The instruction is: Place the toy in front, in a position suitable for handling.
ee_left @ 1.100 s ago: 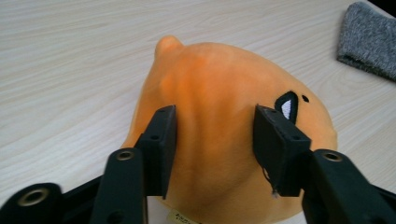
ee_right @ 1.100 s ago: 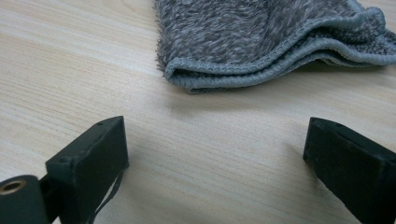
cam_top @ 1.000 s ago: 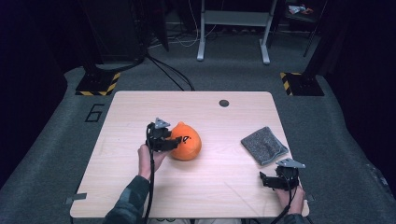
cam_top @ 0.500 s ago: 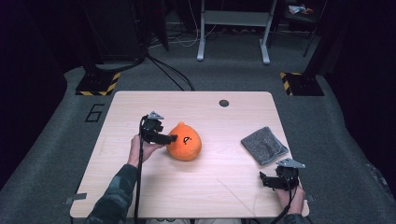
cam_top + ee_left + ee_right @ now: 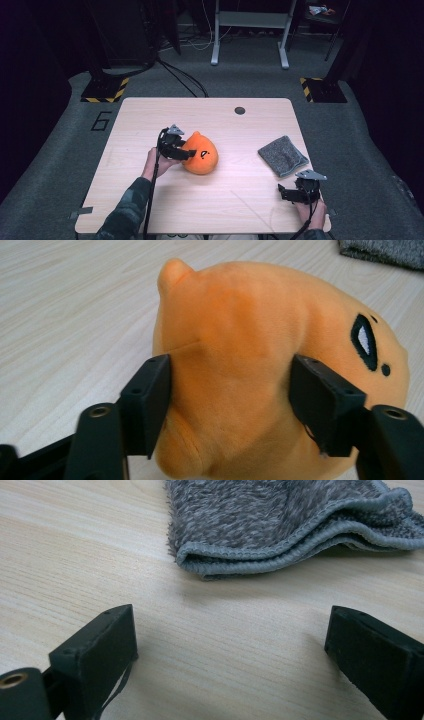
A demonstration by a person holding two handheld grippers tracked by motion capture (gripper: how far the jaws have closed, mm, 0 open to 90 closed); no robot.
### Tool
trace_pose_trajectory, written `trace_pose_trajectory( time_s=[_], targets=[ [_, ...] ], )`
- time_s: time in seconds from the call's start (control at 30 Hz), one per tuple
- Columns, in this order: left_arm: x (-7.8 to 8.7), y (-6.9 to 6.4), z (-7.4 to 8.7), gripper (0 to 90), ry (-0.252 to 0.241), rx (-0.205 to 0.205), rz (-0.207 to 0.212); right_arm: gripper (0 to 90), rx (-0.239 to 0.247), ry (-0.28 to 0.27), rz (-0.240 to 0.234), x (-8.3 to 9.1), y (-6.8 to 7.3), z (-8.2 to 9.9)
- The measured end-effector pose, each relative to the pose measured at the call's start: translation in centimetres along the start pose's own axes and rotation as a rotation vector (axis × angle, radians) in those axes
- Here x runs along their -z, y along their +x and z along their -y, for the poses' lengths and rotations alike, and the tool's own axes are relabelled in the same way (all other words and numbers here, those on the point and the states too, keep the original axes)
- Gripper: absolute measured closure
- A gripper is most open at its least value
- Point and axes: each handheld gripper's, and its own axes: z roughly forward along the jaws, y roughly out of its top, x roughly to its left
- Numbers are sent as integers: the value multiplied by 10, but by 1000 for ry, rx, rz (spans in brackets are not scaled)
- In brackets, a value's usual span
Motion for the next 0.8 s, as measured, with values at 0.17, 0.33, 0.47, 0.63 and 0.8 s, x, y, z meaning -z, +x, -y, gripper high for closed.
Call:
trace_pose_trajectory(
  time_s=[0.17, 0.33, 0.47, 0.63, 0.8],
  targets=[
    [0, -2, 3, 536, 14, -24, 1, 54, 0, 0, 0, 0, 0, 0],
    [0, -7, 3, 680, 11, -44, -9, 54, 0, -1, 2, 0, 0, 0],
    [1, -9, 5, 725, -24, -16, -18, 54, 0, 0, 2, 0, 0, 0],
    [6, -9, 6, 752, -41, 17, -17, 54, 1, 0, 1, 0, 0, 0],
    [9, -11, 4, 757, -67, 64, -20, 54, 1, 0, 2, 0, 0, 0]
  ],
)
